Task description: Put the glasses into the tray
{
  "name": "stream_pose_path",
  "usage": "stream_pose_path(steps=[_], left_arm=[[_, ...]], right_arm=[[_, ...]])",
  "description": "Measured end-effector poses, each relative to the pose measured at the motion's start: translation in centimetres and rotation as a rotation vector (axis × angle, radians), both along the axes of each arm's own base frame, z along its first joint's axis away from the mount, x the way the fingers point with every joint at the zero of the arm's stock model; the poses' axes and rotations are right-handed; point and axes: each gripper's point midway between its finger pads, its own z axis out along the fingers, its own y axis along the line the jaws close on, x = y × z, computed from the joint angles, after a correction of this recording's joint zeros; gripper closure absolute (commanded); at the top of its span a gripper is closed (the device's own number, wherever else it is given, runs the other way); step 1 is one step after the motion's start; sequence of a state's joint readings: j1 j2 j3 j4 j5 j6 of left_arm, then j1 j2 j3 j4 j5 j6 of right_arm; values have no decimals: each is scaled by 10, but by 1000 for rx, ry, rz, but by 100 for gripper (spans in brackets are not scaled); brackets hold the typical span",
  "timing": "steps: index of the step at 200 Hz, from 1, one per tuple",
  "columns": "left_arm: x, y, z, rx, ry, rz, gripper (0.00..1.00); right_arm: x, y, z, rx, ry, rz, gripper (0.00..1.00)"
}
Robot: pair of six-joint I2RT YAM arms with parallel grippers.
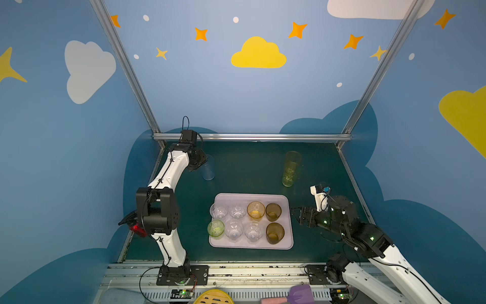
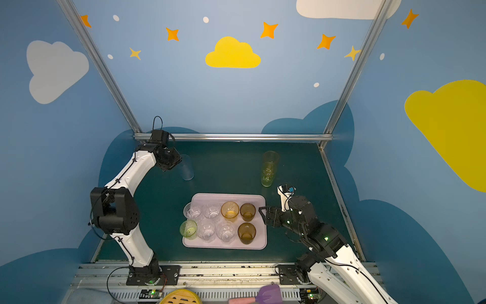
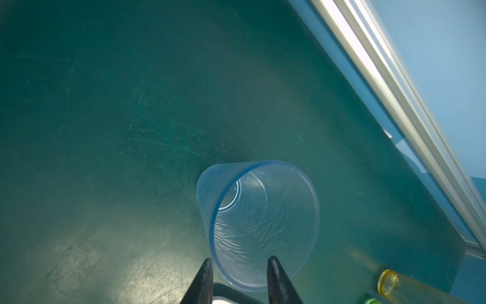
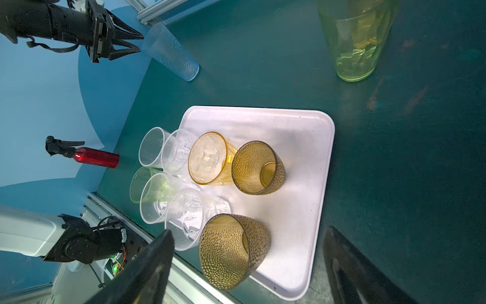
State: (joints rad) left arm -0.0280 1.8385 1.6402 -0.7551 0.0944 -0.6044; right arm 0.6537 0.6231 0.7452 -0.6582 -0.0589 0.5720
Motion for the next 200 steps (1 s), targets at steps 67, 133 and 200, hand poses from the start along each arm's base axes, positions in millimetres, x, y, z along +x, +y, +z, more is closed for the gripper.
stream_pose_path(steps=[67,133,200], left_arm=[[-2,2,-3,8,38,-8,70],[8,6,-7,33,49,-13,82],[16,17,-23,95,111,-15,90]], right_arm=[[1,-2,-1,8,11,-13,12],[3,-5,-7,10,29,-34,12],[6,-6,-13,6,63,-42,13]])
